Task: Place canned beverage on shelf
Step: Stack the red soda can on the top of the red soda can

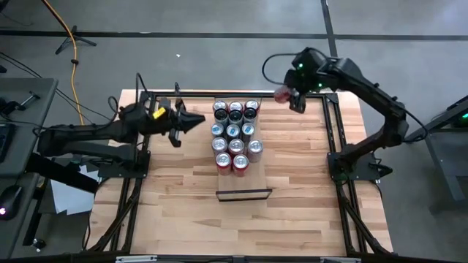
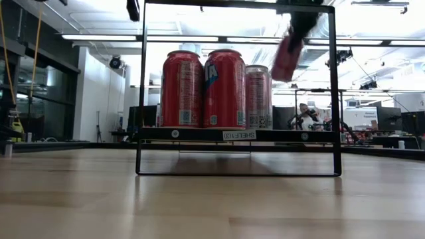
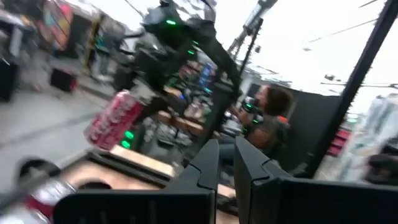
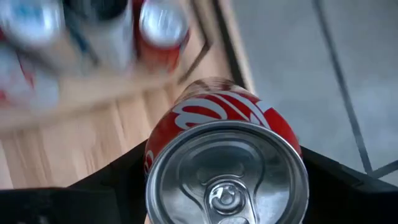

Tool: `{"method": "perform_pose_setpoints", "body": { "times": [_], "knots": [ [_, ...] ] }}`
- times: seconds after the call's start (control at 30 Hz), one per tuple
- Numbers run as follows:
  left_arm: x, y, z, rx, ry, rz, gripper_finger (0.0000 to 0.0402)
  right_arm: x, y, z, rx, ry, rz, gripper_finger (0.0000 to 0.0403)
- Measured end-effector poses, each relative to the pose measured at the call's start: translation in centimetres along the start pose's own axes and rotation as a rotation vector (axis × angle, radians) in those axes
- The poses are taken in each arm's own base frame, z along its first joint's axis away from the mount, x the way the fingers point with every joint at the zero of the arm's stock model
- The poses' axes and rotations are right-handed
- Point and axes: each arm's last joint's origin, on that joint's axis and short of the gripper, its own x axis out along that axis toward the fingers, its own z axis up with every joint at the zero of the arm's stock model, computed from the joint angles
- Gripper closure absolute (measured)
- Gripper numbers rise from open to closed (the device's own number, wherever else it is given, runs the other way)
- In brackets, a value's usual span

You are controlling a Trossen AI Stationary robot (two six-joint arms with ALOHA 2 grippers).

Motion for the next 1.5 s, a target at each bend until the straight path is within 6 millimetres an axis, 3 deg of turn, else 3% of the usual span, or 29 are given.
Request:
{"method": "perform_pose_setpoints", "body": {
  "times": [0.13,0.27,0.37,0.6,0.83,1.27,1.5],
  "knots": [
    [0.2,0.6,2.1,0.081,-0.017,0.080,0.0402,-2.3,-0.2,2.1,0.098,-0.112,-0.040,0.0117],
    [0.6,1.2,3.4,0.120,0.013,0.146,0.0401,-2.7,-0.5,4.7,0.144,-0.163,-0.037,0.0117],
    [0.9,1.6,3.6,0.119,0.045,0.179,0.0401,-2.1,-0.5,6.8,0.171,-0.155,-0.019,0.0117],
    [1.2,2.0,3.0,0.113,0.103,0.203,0.0401,1.5,-0.4,9.9,0.197,0.001,0.043,0.0117],
    [1.1,2.1,2.8,0.110,0.127,0.202,0.0401,4.6,0.2,9.7,0.202,0.109,0.089,0.0117],
    [1.1,2.4,2.3,0.117,0.163,0.252,0.0397,4.4,0.1,10.1,0.179,0.057,0.081,0.0117],
    [1.6,2.9,1.6,0.120,0.192,0.311,0.0344,4.4,0.1,10.5,0.180,0.010,0.118,0.0117]
  ]
}}
